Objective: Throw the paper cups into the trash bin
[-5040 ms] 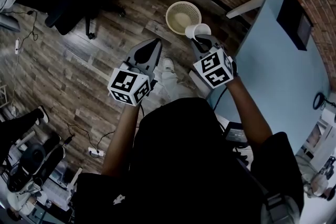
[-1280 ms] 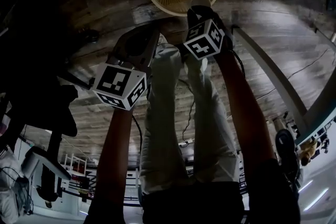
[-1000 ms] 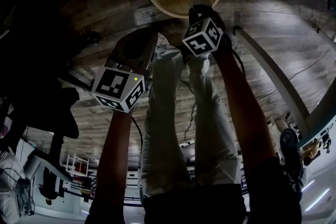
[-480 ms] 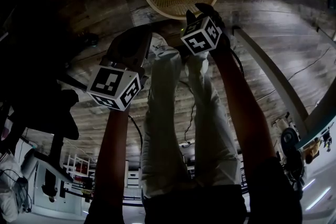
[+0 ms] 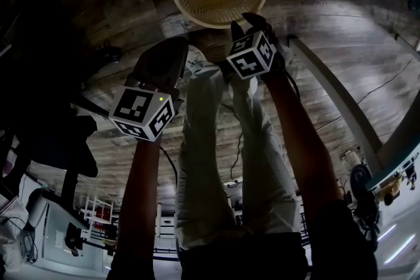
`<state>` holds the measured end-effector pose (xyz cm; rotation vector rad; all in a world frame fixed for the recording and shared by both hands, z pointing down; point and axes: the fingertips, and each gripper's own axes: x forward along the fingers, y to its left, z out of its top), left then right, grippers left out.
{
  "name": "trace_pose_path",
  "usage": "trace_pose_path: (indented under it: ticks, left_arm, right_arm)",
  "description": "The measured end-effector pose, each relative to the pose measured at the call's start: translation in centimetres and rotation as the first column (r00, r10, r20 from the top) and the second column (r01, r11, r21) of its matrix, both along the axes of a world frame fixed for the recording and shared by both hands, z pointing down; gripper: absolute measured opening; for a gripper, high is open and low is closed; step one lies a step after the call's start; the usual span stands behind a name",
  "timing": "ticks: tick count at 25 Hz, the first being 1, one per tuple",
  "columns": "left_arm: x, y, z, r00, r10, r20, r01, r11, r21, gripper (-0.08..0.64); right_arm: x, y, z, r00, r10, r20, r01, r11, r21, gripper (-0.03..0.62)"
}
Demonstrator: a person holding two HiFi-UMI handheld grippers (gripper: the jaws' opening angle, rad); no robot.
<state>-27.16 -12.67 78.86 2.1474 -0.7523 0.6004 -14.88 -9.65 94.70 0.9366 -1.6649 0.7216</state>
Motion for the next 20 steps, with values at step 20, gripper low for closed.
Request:
trace_pose_path:
  ticks: [20]
  left_arm:
    - [5.5, 0.2, -15.7, 1.000, -0.005, 0.010, 0.003, 0.993, 0.114, 0.009]
  right_arm:
    - [2.6, -0.1, -22.2, 0.990, -0.058, 0.130, 0.034, 0.982, 0.184, 0.006]
